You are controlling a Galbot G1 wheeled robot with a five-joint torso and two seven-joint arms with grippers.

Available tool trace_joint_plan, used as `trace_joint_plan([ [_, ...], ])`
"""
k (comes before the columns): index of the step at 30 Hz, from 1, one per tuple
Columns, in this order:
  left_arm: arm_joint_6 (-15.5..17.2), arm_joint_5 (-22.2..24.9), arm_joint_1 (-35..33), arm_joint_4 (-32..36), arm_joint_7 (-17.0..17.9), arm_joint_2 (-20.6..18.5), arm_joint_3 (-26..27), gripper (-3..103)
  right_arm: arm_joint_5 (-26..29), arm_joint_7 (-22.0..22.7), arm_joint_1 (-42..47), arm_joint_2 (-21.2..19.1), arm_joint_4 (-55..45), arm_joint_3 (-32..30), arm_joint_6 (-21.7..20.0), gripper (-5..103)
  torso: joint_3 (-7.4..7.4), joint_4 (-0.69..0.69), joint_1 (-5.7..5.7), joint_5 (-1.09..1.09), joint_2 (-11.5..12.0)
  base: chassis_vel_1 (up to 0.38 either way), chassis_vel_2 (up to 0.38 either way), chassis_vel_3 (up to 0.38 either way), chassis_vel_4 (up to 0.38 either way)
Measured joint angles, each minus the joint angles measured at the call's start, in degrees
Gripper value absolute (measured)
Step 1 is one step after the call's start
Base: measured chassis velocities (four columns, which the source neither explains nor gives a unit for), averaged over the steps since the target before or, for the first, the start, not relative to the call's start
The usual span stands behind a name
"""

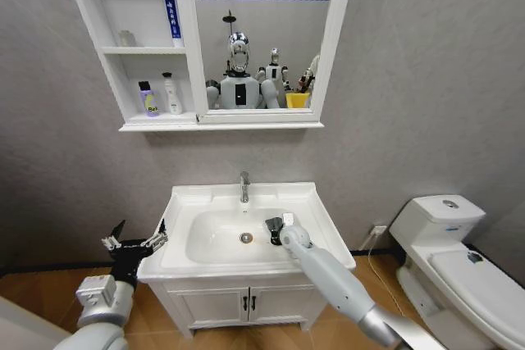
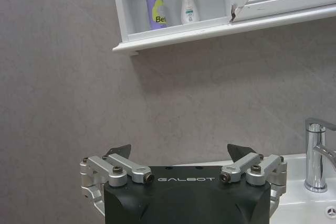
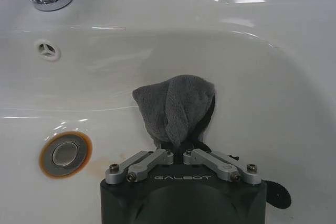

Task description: Move facial cleanser and shampoo from washbasin to cabinet, then wipe washbasin with towel.

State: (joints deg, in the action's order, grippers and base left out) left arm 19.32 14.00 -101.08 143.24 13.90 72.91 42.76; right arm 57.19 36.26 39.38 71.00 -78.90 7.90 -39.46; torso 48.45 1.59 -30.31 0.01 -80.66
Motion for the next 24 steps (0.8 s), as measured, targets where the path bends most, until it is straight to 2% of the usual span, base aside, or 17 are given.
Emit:
trace_joint_plan([
  [24,0.0,0.0,0.0,0.0,0.0,0.0,0.0,100,-3.8,-4.5,-0.7,4.1,4.6,2.0,2.6,3,0.00,0.00,0.01,0.00,0.0,0.000,0.000,0.000,0.000],
])
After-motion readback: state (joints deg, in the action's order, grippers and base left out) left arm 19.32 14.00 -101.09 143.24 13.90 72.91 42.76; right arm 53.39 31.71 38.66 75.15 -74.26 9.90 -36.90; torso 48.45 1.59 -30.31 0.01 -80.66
